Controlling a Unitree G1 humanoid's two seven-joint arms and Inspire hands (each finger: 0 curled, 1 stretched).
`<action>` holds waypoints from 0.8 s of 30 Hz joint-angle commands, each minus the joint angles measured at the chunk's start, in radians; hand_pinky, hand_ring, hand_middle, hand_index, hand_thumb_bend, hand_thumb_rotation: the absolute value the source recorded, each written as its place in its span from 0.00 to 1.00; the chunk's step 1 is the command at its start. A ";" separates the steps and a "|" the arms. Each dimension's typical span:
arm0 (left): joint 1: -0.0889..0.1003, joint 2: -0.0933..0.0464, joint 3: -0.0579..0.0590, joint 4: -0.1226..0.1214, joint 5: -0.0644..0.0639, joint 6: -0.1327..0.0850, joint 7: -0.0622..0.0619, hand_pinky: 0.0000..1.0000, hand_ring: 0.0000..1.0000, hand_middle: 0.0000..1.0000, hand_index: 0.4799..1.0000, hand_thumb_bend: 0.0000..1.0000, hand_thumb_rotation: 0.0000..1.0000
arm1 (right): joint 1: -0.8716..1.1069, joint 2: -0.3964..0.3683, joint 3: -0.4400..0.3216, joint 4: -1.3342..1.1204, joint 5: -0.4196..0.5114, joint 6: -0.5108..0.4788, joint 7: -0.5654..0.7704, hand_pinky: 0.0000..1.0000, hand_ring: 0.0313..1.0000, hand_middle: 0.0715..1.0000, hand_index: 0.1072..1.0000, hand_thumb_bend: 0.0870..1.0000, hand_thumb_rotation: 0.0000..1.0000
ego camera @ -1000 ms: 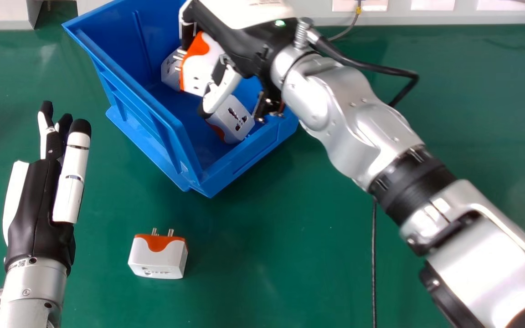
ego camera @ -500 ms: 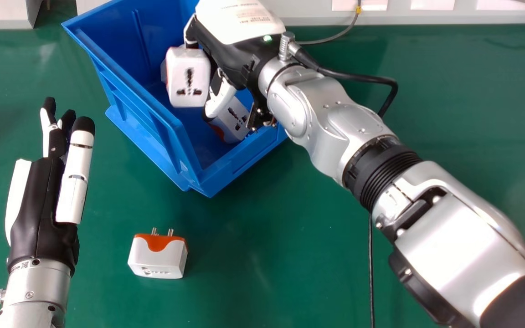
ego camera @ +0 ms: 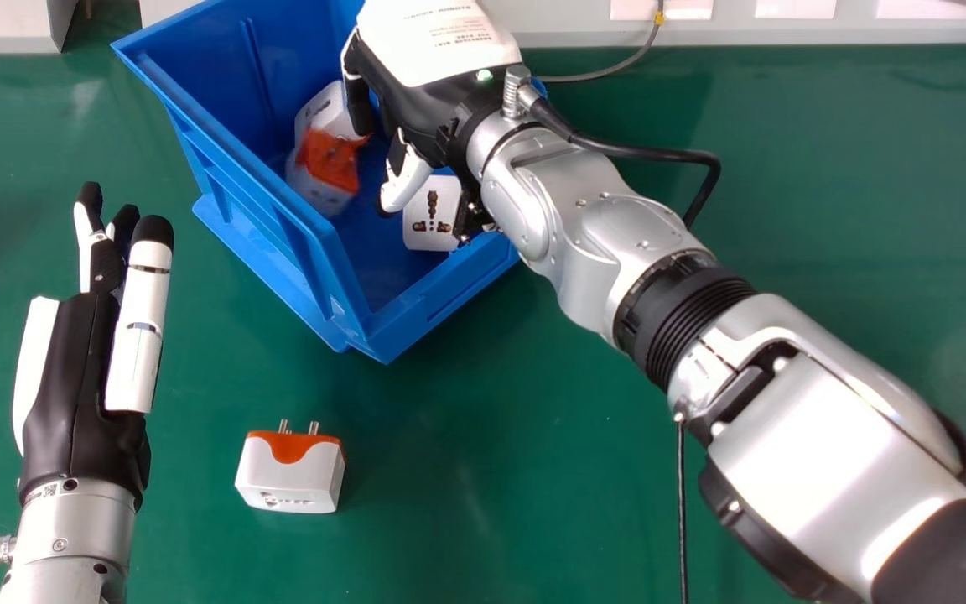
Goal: Pick all objects and put in blue box
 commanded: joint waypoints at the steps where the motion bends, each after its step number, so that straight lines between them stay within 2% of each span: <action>1: -0.002 0.001 -0.003 -0.028 -0.002 -0.004 0.003 1.00 1.00 1.00 1.00 0.37 1.00 | -0.049 0.002 0.001 -0.008 0.006 0.007 -0.020 0.09 0.11 0.43 0.42 0.48 0.00; 8: -0.009 0.004 -0.003 -0.022 0.001 -0.004 0.001 1.00 1.00 1.00 1.00 0.38 1.00 | -0.048 -0.002 -0.008 -0.014 0.019 0.005 -0.028 0.11 0.13 0.43 0.42 0.48 0.00; 13: -0.017 0.003 -0.010 -0.018 0.009 0.000 0.005 1.00 1.00 1.00 1.00 0.38 1.00 | -0.040 -0.010 -0.020 -0.027 0.036 -0.007 -0.043 0.11 0.13 0.43 0.42 0.48 0.00; 17: -0.019 0.006 -0.009 -0.016 0.009 0.003 0.005 1.00 1.00 1.00 1.00 0.39 1.00 | -0.027 -0.029 -0.017 -0.061 0.041 -0.002 -0.049 0.12 0.14 0.41 0.42 0.48 0.00; 23: -0.028 0.012 -0.001 0.006 0.005 0.001 0.001 1.00 1.00 1.00 1.00 0.38 1.00 | 0.008 -0.051 -0.035 -0.148 0.064 0.016 -0.046 0.26 0.31 0.44 0.42 0.48 0.00; 24: -0.031 0.015 0.001 0.013 0.005 -0.002 0.000 1.00 1.00 1.00 1.00 0.38 1.00 | 0.023 -0.057 -0.047 -0.175 0.073 0.015 -0.051 0.26 0.31 0.44 0.42 0.48 0.00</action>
